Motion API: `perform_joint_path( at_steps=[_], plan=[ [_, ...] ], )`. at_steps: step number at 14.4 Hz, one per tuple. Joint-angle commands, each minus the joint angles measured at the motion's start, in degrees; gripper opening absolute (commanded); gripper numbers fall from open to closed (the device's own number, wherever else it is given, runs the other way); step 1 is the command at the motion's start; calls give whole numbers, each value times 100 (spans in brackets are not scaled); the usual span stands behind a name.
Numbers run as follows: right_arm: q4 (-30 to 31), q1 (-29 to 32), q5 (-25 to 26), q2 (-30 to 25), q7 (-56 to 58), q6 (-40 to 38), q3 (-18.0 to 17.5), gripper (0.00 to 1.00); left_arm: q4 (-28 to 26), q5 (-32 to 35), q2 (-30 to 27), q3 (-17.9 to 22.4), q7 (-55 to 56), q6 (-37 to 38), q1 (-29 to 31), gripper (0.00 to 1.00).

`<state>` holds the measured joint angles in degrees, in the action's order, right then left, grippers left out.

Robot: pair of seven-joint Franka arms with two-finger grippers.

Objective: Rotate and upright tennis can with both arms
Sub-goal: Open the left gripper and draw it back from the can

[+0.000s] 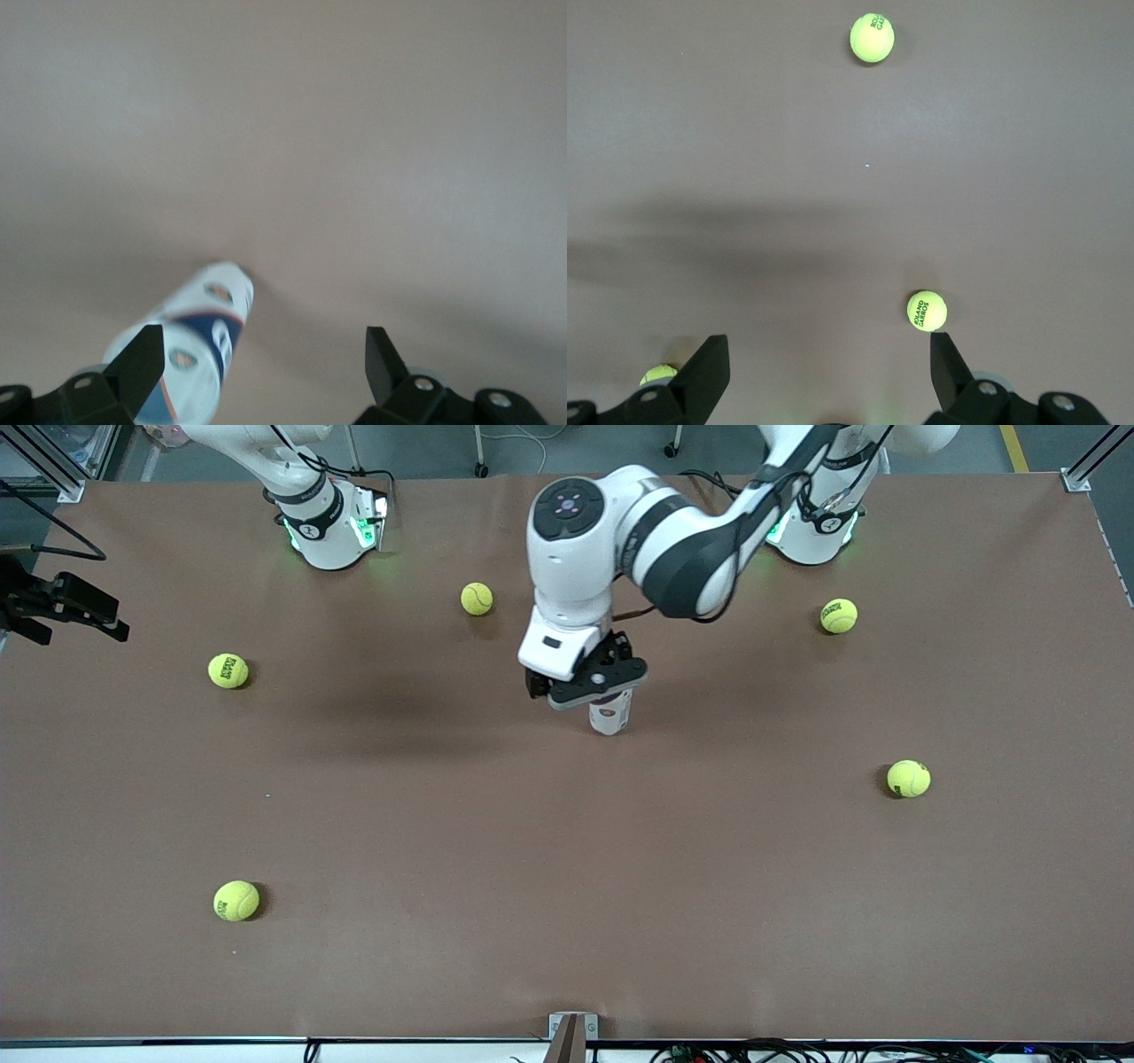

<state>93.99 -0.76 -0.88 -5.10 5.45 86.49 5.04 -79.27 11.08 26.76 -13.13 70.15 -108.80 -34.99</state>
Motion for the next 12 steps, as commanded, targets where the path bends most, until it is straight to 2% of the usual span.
perform_joint_path(
  at_steps=[1, 3, 6, 12],
  plan=[
    [111, 23, 44, -140, 97, -18, 15, 100, -27, 35, -416, 4, -570, 114, 614, 100],
    [111, 23, 52, -132, 97, -79, 15, 100, -88, 0, -715, 4, -1010, 140, 1010, 100],
    [41, 15, 52, -123, 88, -88, 6, 100, -97, -61, -1032, -49, -2256, 763, 1747, 100],
    [14, 23, 52, -123, 70, -141, 6, 100, -97, -650, -1603, -49, -4725, 1466, 3110, 100]
  ],
)
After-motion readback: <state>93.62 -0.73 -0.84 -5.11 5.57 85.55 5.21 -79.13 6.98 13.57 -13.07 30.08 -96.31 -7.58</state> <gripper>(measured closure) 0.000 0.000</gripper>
